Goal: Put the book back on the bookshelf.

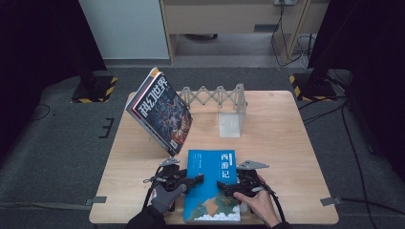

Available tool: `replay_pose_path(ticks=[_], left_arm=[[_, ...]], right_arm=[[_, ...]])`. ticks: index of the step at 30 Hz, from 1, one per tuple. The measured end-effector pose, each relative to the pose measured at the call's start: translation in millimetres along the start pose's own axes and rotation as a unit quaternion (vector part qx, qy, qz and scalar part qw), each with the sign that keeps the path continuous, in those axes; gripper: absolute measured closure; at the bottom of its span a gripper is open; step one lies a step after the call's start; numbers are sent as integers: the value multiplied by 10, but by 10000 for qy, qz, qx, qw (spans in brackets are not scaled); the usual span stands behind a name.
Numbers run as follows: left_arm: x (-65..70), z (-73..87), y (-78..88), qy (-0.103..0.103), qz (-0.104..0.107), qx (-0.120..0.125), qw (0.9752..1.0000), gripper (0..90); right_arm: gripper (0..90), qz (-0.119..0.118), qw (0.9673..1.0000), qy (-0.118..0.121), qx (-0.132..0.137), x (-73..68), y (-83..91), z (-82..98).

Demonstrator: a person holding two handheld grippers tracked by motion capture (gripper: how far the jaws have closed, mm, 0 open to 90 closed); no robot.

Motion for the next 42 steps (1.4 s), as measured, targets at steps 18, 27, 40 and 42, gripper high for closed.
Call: replay_pose_path(ticks=[18, 27, 40, 42], left_arm=[[110, -113, 154, 83, 280, 149, 9995, 305], [251, -112, 141, -3, 587, 2, 9983, 316], [341, -72, 94, 79, 662, -321, 9973, 390], [345, -69, 105, 37, 610, -356, 9975, 409]], right_arm=[[5, -109, 9999, 76, -61, -3, 15, 9], [4, -271, 9996, 24, -44, -28, 15, 4], [5, -454, 9988, 167, -121, -65, 7, 7], [6, -453, 9987, 209, -136, -68, 9, 8]])
Point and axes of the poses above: each handheld gripper's, and its own axes: y roughly backward along the jaws, z roughly out of its underside, x roughly to its right, the point moved 9 cm from there along -y, roughly forward along the jaws, and after that the axes turned 8 degrees about x, right-handed, at the moved point
